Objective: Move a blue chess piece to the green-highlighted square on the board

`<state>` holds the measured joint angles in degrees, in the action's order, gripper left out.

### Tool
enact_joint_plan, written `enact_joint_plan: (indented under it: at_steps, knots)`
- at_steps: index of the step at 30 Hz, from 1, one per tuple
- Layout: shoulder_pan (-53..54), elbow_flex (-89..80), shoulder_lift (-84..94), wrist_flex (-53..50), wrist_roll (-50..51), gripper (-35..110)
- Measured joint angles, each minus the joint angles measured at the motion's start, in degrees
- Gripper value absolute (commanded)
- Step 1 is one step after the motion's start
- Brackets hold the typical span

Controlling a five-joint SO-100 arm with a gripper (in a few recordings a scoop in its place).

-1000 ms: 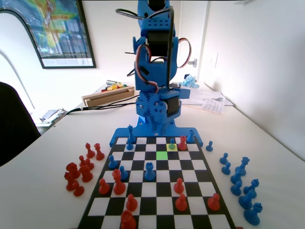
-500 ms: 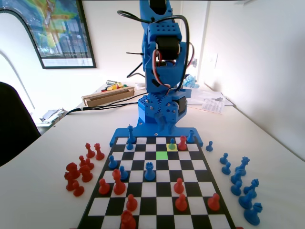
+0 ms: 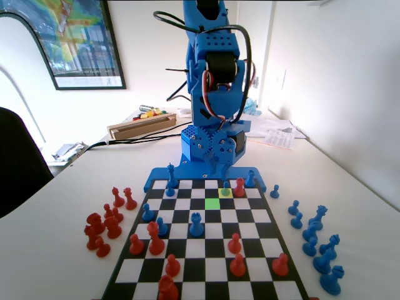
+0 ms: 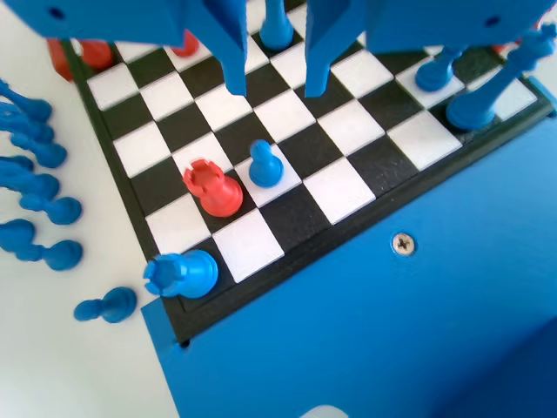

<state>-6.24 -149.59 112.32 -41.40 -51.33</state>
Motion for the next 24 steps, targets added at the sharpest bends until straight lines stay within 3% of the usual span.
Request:
enact_joint_plan:
  at_steps: [24]
  knots:
    - [-1.4,0.0,-6.6,4.0,7.0,12]
